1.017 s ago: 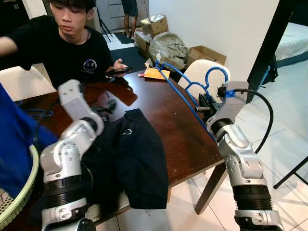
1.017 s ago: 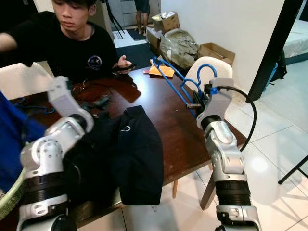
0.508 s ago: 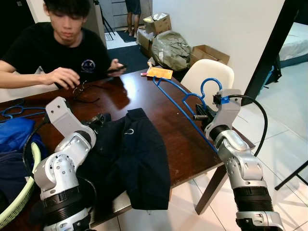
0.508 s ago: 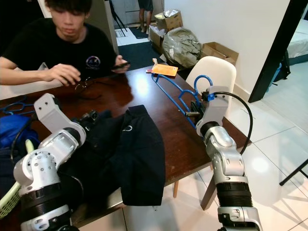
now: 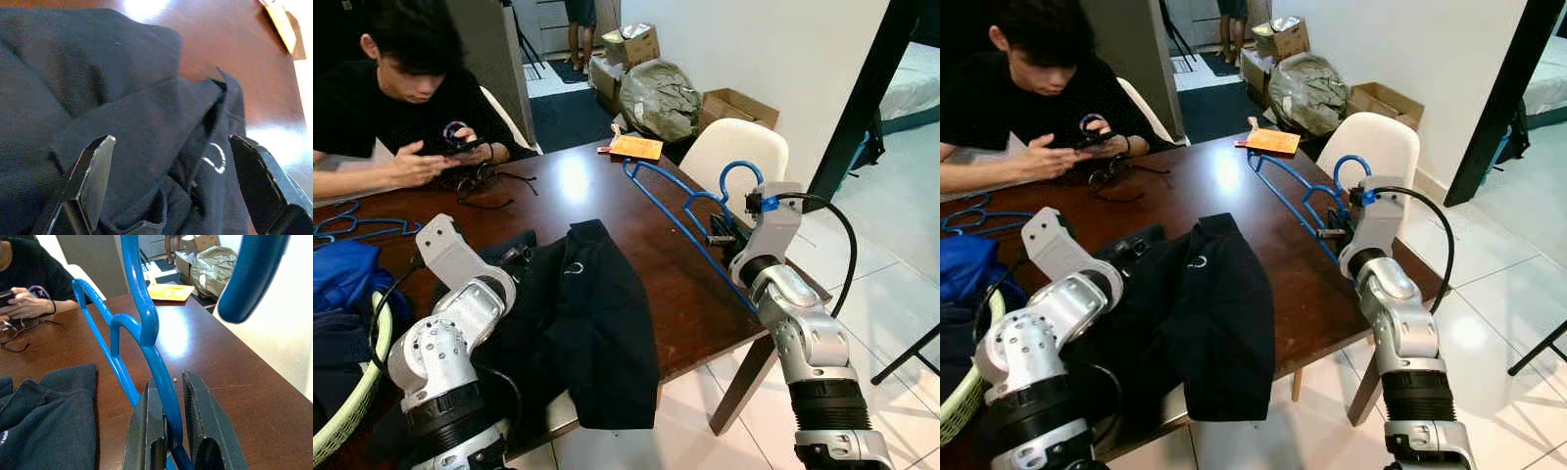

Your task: Hang hanger

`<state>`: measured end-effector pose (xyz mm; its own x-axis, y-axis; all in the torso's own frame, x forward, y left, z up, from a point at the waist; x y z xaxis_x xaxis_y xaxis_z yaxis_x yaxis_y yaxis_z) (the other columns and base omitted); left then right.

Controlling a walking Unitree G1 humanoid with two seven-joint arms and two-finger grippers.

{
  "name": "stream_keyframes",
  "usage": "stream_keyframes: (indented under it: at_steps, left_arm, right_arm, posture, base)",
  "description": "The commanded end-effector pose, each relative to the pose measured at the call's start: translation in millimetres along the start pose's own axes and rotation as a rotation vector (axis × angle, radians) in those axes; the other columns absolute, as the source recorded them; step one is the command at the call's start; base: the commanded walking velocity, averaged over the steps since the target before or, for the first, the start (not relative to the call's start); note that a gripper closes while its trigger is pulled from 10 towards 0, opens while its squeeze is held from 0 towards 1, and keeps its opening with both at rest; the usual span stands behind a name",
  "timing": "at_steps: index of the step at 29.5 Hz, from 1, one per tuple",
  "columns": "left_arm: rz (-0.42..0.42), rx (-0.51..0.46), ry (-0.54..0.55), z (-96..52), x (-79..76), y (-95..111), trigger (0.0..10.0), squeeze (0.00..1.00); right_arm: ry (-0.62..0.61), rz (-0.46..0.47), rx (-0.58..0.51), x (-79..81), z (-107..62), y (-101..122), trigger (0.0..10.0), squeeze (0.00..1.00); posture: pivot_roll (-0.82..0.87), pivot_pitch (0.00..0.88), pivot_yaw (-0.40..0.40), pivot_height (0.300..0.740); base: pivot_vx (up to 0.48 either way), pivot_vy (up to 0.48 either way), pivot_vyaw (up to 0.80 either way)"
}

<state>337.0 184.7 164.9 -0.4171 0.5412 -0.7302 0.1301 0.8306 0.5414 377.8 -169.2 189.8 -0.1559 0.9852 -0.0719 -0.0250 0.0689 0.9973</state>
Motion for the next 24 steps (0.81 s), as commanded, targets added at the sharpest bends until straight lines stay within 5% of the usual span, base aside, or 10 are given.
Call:
stream_keyframes:
  at_steps: [1,12,24]
  left_arm:
    - [-0.046,-0.002,0.029,-3.3,4.5,-4.4,10.0,0.00]
    - [-0.122,-0.077,0.070,-15.7,14.6,5.5,10.0,0.00]
    - [-0.221,0.013,0.056,-7.4,15.7,-16.3,10.0,0.00]
  right_arm:
    - [0.010,0.011,0.005,1.4,0.2,0.3,10.0,0.00]
    - [0.017,0.015,0.013,2.1,-1.5,-1.9,10.0,0.00]
    - [0.024,0.011,0.016,3.2,-1.5,-2.6,10.0,0.00]
  posture:
    - [0.00,0.075,0.029,0.740]
    - [0.00,0.071,0.033,0.740]
    - [0.00,0.062,0.023,0.740]
  base:
    - [0.000,0.000,0.00]
    - [0.000,0.000,0.00]
    - [0.000,0.000,0.00]
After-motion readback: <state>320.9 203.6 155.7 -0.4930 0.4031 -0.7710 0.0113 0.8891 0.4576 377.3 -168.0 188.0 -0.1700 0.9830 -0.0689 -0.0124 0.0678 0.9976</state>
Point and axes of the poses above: a point about 5 cm out from each wrist's last joint towards the gripper, its own z axis pointing out of the wrist towards the gripper, its own y axis along the axis of the wrist's last joint, x = y × z, the point moved 3 cm from there along z, pointing out of the wrist towards the gripper, and after that the axes turned 10 degrees about -z, right-handed, at the moved point
